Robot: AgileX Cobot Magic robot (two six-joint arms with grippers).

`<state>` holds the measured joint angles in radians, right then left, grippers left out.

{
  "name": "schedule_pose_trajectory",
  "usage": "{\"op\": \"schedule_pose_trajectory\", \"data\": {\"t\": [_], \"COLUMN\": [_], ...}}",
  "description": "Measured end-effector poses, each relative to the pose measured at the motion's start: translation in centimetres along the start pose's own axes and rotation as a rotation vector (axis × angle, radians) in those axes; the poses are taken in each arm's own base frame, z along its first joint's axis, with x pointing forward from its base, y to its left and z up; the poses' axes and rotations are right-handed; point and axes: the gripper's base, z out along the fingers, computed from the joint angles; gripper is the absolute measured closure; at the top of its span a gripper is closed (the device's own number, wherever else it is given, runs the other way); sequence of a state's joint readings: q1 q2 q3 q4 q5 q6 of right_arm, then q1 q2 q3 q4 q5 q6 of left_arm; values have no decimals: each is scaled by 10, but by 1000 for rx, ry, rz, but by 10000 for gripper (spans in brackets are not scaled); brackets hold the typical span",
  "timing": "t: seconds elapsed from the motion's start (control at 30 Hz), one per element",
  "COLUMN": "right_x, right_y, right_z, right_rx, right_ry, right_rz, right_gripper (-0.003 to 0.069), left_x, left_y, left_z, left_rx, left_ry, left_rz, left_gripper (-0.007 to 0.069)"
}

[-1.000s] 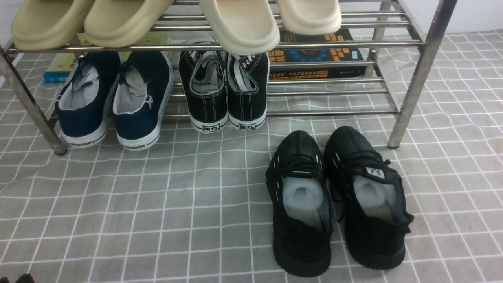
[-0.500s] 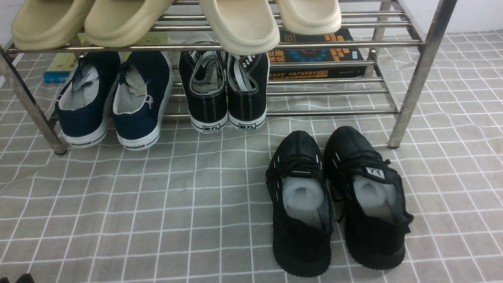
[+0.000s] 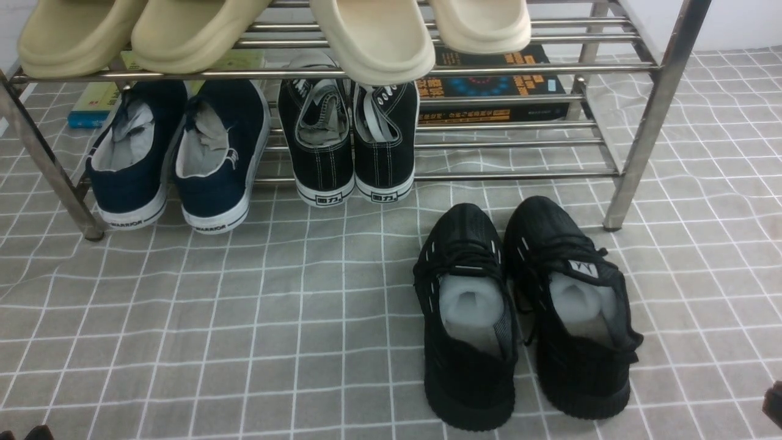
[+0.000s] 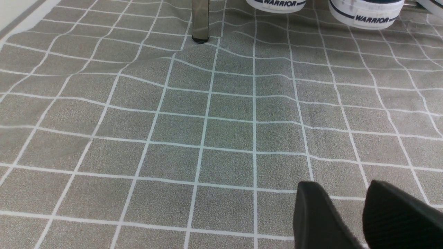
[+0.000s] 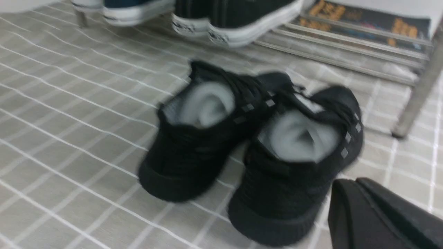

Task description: Take the shoes off the shelf with your hand from the grey coffee tablecloth.

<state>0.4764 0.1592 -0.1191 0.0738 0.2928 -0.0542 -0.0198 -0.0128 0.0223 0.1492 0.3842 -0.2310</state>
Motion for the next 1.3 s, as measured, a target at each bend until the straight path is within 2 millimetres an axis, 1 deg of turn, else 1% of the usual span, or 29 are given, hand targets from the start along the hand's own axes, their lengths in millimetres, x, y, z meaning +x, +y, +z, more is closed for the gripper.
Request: {"op": "schedule_pose_trajectory", "data": {"t": [0.07,0.1,0.13,0.23,0.27,0.4,0.6,0.8,1.3], "right_x": [13,15,28,38,42,44,46,47,46], "right_y": [-5,-6,-11,-16,-18,-21,-24,-27,-27], "right_z": [2,1,2,1,-1,-5,-7,-8,-9], "right_rx": [78,86,162,243,295,370,430,482,490], "right_ry": [14,13,23,20,10,15,50,50,49], "right_rz": [33,37,64,73,79,77,99,129,132], "right_gripper": [627,627,624,623,620,620,616,608,587], "left_x": [0,0,0,0,0,0,0,0,0], "left_y": [0,0,0,0,0,0,0,0,0], "left_z": [0,0,0,0,0,0,0,0,0], "left_rx": [0,0,0,0,0,0,0,0,0], "left_ry": [0,0,0,0,0,0,1,1,1], "left_rz": [0,0,0,0,0,0,0,0,0], "left_gripper": [383,383,383,383,383,383,383,383,383]}}
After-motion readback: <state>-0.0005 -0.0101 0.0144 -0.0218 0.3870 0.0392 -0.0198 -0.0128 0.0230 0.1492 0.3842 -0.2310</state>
